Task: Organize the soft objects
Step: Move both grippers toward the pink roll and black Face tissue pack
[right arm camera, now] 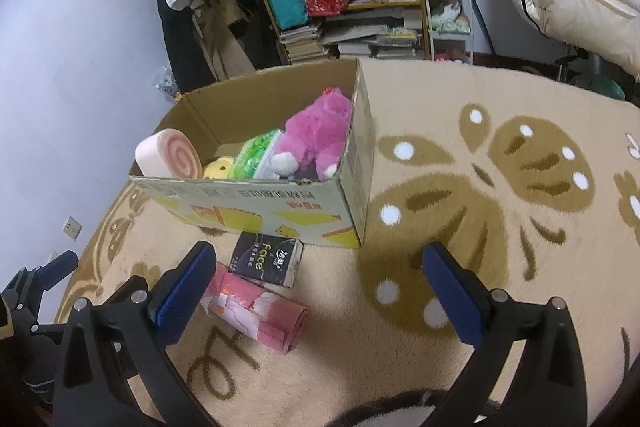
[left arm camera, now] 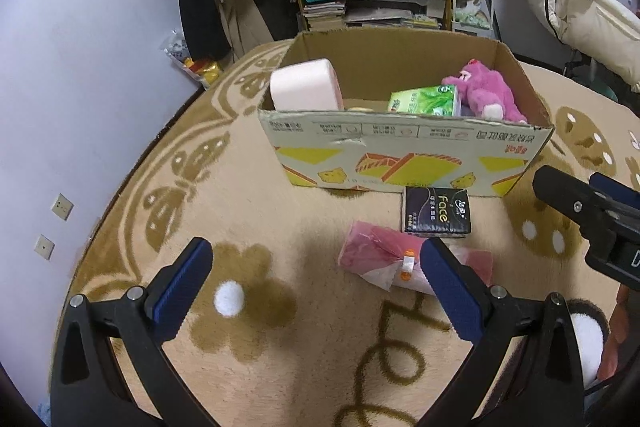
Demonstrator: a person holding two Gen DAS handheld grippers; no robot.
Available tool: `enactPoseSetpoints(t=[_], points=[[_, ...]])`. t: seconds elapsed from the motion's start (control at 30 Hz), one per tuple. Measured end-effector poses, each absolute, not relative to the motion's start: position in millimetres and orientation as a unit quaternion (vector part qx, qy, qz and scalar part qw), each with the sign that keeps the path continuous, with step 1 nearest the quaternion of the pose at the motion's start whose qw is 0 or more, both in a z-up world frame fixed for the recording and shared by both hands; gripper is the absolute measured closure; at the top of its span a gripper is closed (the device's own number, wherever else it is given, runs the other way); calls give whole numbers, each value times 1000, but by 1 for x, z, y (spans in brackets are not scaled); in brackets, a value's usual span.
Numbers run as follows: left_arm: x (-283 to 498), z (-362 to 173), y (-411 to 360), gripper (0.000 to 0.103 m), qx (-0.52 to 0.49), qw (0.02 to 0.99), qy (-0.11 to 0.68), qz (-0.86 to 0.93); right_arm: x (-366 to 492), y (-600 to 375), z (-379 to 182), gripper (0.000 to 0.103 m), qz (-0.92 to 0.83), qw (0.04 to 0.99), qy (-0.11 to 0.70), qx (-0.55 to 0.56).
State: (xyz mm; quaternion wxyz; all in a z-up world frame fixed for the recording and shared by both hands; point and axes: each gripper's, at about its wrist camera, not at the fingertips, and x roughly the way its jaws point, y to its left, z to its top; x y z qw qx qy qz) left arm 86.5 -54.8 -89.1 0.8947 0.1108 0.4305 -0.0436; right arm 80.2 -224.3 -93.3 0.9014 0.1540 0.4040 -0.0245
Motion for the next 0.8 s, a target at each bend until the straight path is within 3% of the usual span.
enactPoseSetpoints(t=[0.8], points=[[99,-134,-78,0,110,888,441,-75,96,-225,-120,0,-8,878,445,174]])
